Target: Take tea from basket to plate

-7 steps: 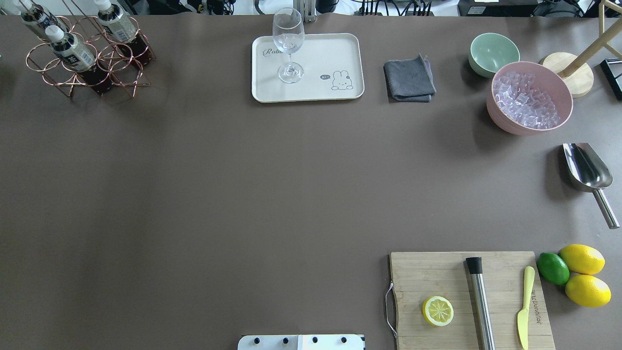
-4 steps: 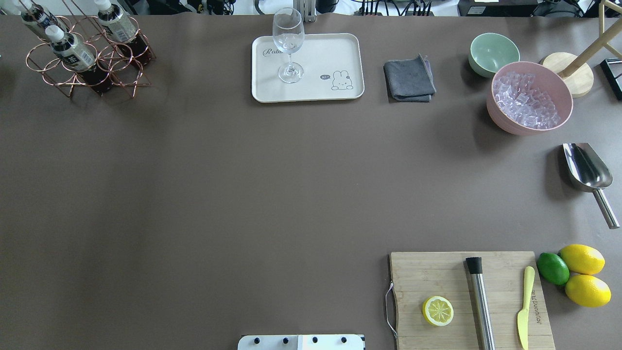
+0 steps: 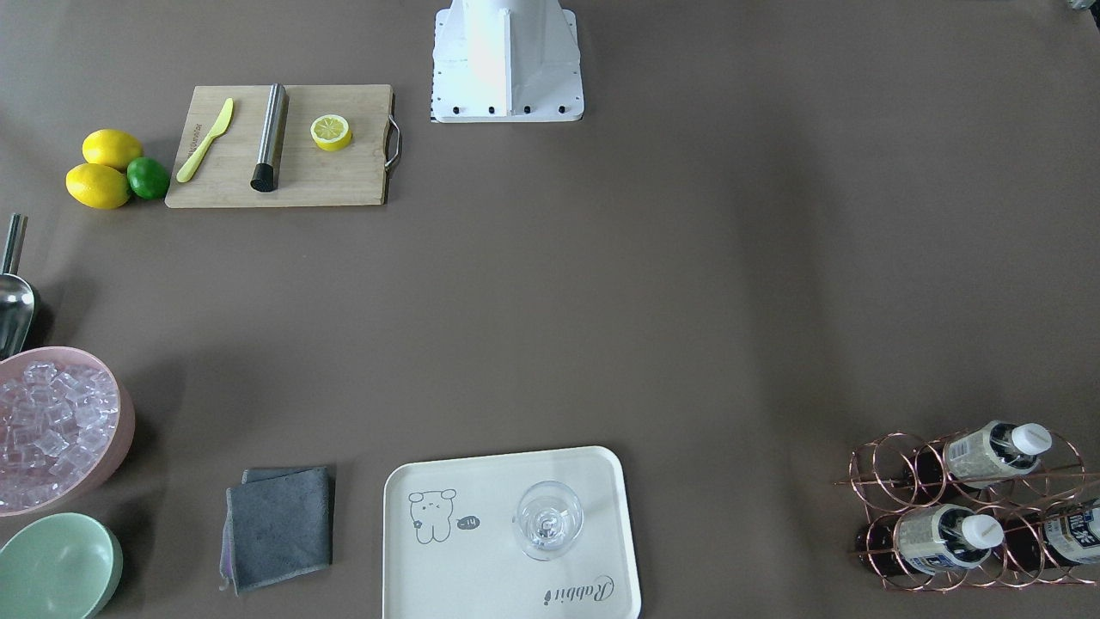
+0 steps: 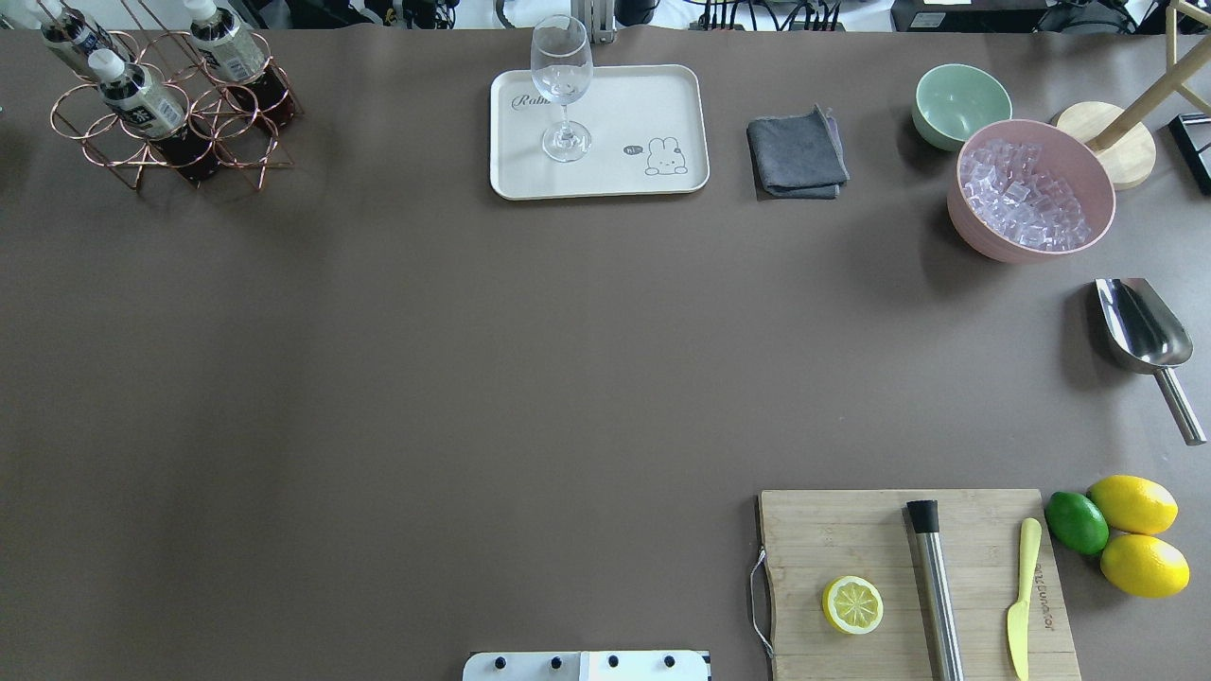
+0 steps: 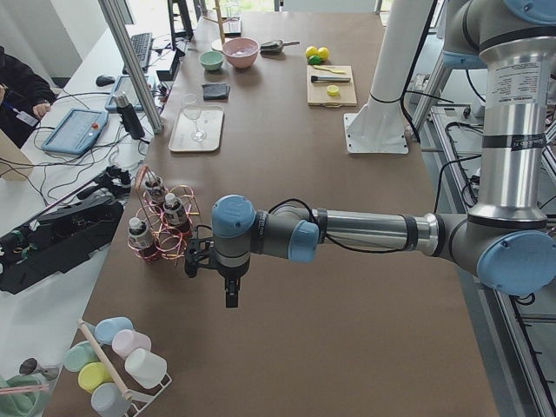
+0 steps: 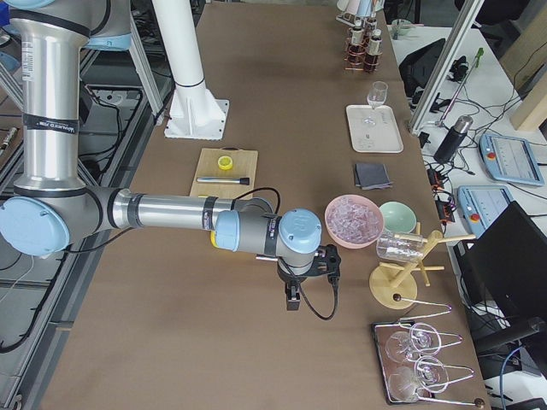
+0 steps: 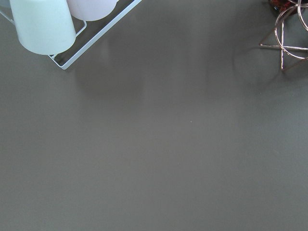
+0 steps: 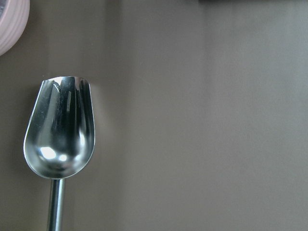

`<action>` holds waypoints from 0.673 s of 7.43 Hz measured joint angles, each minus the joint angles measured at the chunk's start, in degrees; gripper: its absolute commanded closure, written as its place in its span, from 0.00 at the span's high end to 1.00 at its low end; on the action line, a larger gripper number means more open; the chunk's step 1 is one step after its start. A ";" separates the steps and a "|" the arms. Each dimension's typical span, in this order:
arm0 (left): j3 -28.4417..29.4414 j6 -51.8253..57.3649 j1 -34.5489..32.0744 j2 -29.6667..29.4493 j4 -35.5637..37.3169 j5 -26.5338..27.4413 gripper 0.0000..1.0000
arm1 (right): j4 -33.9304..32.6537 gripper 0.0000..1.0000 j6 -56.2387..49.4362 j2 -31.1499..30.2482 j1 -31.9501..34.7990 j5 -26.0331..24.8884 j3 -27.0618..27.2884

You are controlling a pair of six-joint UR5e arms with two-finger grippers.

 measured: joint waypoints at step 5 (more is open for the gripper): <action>6.32 14.10 -0.40 -18.03 10.67 7.57 0.98 | 0.00 1.00 0.08 0.00 0.00 0.00 0.16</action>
